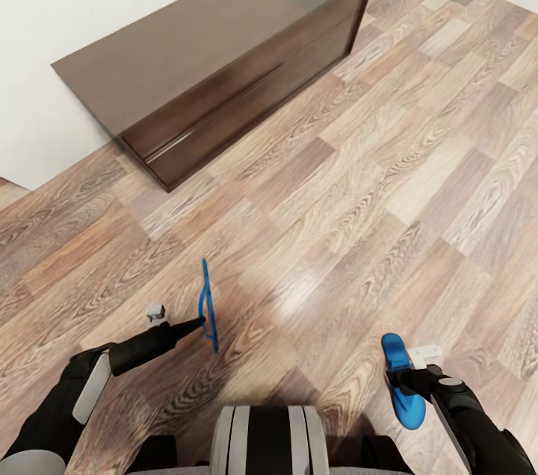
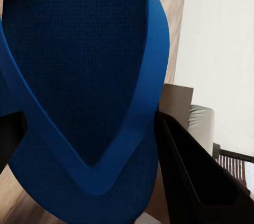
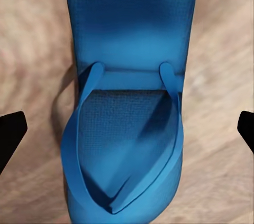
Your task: In the bedroom, move the book from the bed onto either nightstand, and place the two sandals side by side next to the bed.
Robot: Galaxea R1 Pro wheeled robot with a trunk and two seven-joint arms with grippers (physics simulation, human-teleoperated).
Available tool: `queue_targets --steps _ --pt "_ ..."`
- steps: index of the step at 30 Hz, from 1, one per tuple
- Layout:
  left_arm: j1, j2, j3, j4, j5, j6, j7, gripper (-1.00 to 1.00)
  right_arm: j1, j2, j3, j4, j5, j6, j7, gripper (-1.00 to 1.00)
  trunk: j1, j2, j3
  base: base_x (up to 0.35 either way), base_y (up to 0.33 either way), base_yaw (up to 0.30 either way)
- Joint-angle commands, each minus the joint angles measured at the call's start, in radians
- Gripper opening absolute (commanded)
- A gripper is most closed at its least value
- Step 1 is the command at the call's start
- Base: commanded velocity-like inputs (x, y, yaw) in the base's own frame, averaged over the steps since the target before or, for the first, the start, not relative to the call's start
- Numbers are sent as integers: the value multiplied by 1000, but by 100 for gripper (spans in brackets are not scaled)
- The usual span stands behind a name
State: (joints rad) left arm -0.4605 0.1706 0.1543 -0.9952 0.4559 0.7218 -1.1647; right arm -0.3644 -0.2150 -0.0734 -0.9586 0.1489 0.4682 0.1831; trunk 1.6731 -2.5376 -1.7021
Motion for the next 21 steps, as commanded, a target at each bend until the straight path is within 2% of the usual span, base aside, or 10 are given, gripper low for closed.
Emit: queue_targets --steps 1,15,21 --pt "0 1 0 0 3 5 -4 -100 0 0 -3 -2 11 4 9 100 0 0 -4 0 0 0" --pt "0 1 1 0 3 2 -4 -100 0 0 -6 -2 11 5 9 100 7 -4 -59 0 0 0" --pt "0 1 1 0 4 2 -4 -100 0 0 -6 -2 11 6 9 100 7 -4 -59 0 0 0"
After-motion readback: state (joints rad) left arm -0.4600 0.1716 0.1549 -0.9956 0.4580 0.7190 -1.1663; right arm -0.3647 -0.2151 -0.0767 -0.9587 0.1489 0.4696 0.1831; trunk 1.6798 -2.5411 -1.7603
